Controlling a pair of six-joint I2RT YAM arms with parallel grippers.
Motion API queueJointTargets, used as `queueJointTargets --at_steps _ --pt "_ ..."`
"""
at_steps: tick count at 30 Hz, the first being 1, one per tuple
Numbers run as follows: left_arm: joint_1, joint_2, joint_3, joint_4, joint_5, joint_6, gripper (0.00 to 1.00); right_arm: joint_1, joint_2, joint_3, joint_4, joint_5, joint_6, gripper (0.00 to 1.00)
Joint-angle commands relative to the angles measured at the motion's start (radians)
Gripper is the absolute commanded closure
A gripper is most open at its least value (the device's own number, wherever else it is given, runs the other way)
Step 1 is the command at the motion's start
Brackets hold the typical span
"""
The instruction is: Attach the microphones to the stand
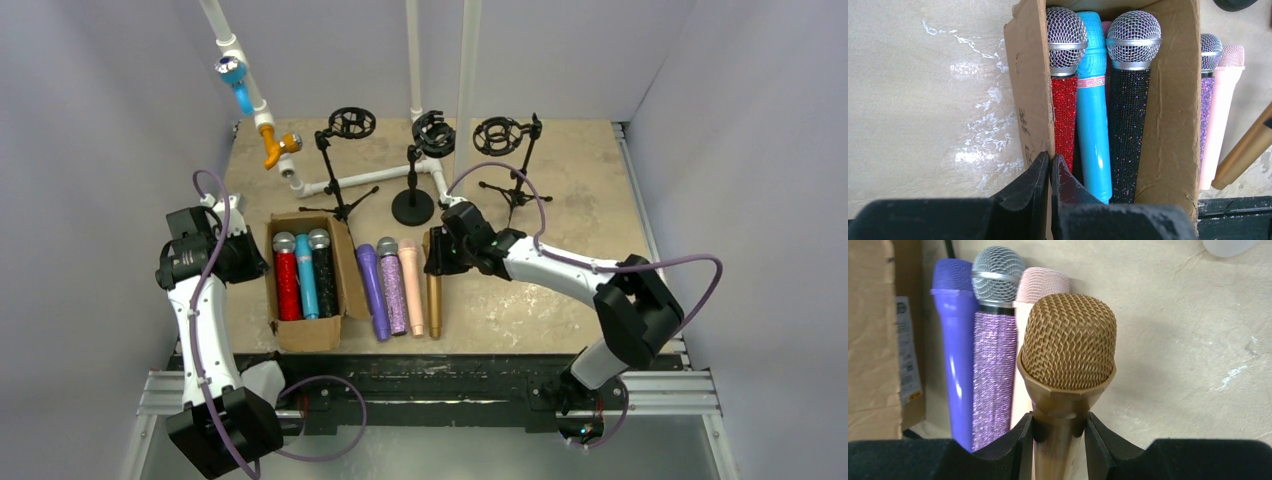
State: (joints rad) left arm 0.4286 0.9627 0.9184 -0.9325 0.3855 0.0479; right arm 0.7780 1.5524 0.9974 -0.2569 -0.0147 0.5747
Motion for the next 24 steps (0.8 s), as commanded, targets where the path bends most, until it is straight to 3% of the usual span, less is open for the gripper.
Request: queueJointTargets --at_steps 1,9,14,17,20,24 --pt "-0.005 -0.024 0.059 0.014 0.045 0.026 1.0 -0.026 0.041 -0.008 0.125 0.039 0.003 1.0" --pt "-0.006 -0.027 0.061 -0.001 0.071 0.033 1.0 -0.042 0.149 0.038 0.159 0.054 0.103 0.87" --pt "-0.005 -0.033 0.07 -0.007 0.086 0.041 1.0 -0.043 0.166 0.037 0.193 0.02 0.16 0.54" --pt "-0.006 -0.029 0.082 -0.015 0.103 0.049 1.0 -0.042 0.143 0.036 0.179 0.018 0.163 0.43" --pt "-0.006 -0.025 0.082 -0.016 0.112 0.05 1.0 -0.043 0.092 0.05 0.138 0.046 0.163 0.4" --pt "-0.005 -0.026 0.083 -0.017 0.12 0.051 1.0 -0.033 -0.001 0.081 0.099 0.073 0.165 0.43"
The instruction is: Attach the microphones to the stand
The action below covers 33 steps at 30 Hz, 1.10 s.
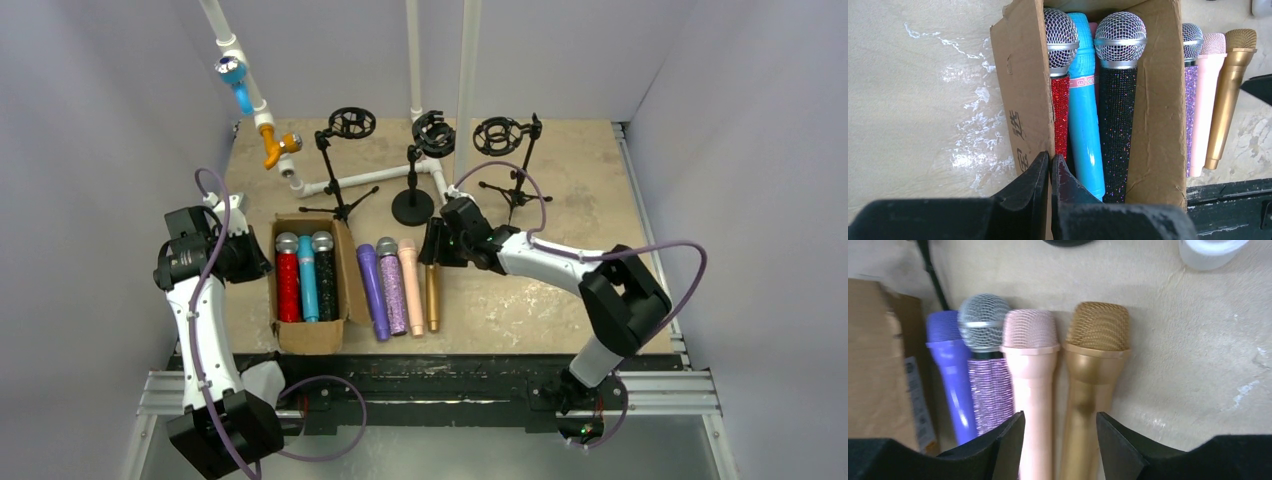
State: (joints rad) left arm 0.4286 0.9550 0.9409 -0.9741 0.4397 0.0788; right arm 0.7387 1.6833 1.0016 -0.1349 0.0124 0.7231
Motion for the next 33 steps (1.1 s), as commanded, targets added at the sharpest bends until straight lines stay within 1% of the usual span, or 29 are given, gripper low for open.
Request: queueJointTargets --at_steps 1,4,7,10,11,13,16,21,25,33 --pt "-0.006 -0.019 0.061 0.025 0.068 0.018 1.0 0.017 -0.153 0.091 -0.03 0.056 0.016 0.43" --pt "-0.006 -0.022 0.063 0.025 0.076 0.011 1.0 0.069 -0.177 0.186 -0.065 0.058 0.01 0.44" --pt "-0.005 -0.024 0.065 0.024 0.081 0.005 1.0 0.18 -0.124 0.343 -0.123 0.079 -0.02 0.44" --pt "-0.005 -0.025 0.067 0.023 0.084 -0.002 1.0 0.267 0.001 0.532 -0.199 0.051 -0.058 0.44" --pt "-0.005 -0.027 0.069 0.021 0.086 -0.002 1.0 0.291 0.067 0.62 -0.242 0.051 -0.072 0.45" --pt "-0.006 -0.033 0.065 0.023 0.088 -0.003 1.0 0.334 0.157 0.727 -0.281 0.054 -0.096 0.45" --pt "-0.006 -0.039 0.061 0.024 0.093 -0.005 1.0 0.373 0.283 0.864 -0.338 0.039 -0.119 0.45" --pt "-0.005 -0.045 0.064 0.021 0.094 -0.006 1.0 0.398 0.431 1.019 -0.413 0.038 -0.137 0.45" --pt "-0.006 -0.053 0.067 0.019 0.097 -0.012 1.0 0.399 0.486 1.051 -0.467 0.119 -0.157 0.44" --pt "-0.005 -0.061 0.077 0.014 0.119 -0.03 1.0 0.401 0.51 1.04 -0.496 0.23 -0.177 0.43"
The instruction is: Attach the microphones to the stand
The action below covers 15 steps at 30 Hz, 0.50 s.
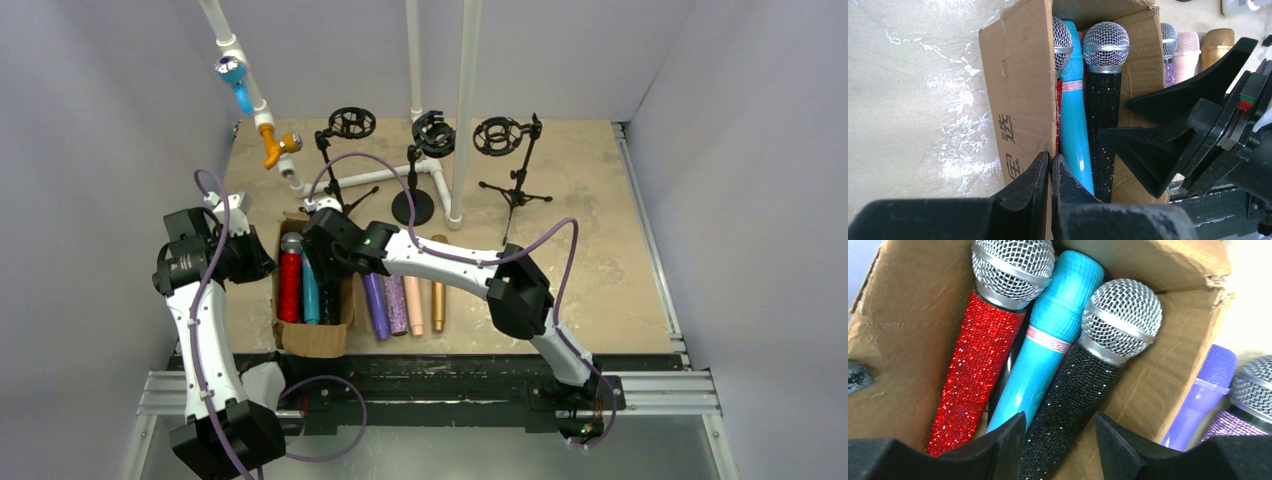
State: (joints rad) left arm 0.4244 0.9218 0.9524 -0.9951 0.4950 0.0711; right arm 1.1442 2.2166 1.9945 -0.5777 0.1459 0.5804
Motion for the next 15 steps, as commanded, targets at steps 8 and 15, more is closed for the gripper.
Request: queueJointTargets --at_steps 8,15 --pt "-0.004 -0.046 0.07 0.012 0.157 -0.03 1.0 -0.004 0.105 0.167 -0.114 0.117 -0.055 0.4" --pt "-0.011 -0.034 0.048 0.034 0.159 -0.027 1.0 -0.004 0.201 0.249 -0.133 0.049 -0.047 0.38"
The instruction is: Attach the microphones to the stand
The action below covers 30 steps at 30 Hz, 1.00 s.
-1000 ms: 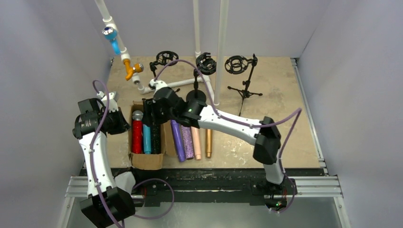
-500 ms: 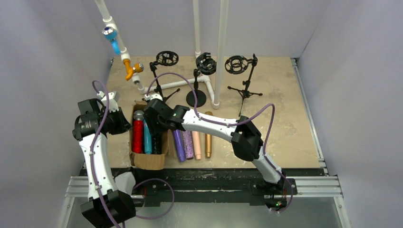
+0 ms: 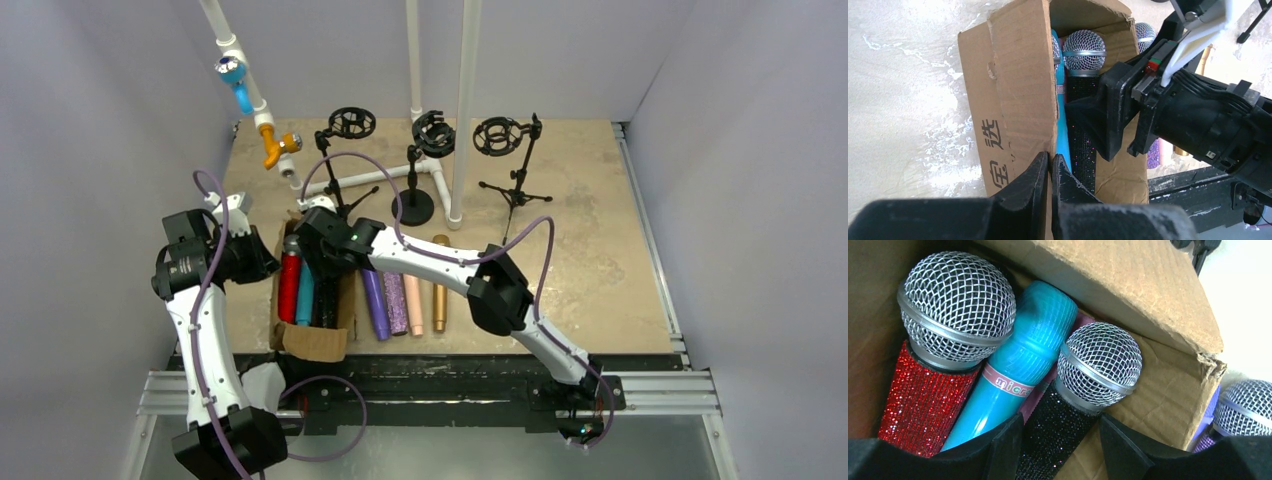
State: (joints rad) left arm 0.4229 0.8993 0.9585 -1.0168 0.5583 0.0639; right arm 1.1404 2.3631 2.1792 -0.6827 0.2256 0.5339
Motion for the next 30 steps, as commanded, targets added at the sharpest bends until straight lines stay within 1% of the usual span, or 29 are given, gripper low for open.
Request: queueJointTargets --at_steps 1,5,7,10,13,16,18,23,27,30 --pt "-0.01 -0.009 0.036 0.061 0.094 -0.02 1.0 -0.001 0.064 0.077 -0.032 -0.046 0.003 0.38" --pt "-0.019 0.001 0.005 0.097 0.088 -0.031 1.0 -0.004 0.086 0.096 -0.014 -0.119 0.031 0.39" --pt "-0.025 0.007 -0.008 0.113 0.086 -0.033 1.0 -0.009 0.081 0.086 0.029 -0.187 0.06 0.43" --pt "-0.027 0.016 -0.022 0.135 0.065 -0.029 1.0 -0.017 0.038 0.037 0.132 -0.262 0.086 0.51" --pt "-0.027 0.025 -0.026 0.141 0.037 -0.018 1.0 -0.022 -0.046 -0.046 0.274 -0.297 0.102 0.6" --pt "-0.028 0.032 -0.033 0.155 -0.016 -0.016 1.0 -0.033 -0.12 -0.097 0.353 -0.305 0.113 0.7" --pt "-0.028 0.04 -0.035 0.162 -0.063 -0.017 1.0 -0.042 -0.161 -0.121 0.388 -0.308 0.116 0.73" --pt "-0.028 0.078 -0.031 0.17 -0.23 -0.041 1.0 -0.065 -0.257 -0.213 0.492 -0.339 0.126 0.8" --pt "-0.027 0.086 -0.029 0.17 -0.244 -0.05 1.0 -0.09 -0.331 -0.279 0.524 -0.352 0.129 0.83" --pt "-0.028 0.075 -0.035 0.176 -0.242 -0.052 1.0 -0.133 -0.42 -0.378 0.586 -0.394 0.154 0.84"
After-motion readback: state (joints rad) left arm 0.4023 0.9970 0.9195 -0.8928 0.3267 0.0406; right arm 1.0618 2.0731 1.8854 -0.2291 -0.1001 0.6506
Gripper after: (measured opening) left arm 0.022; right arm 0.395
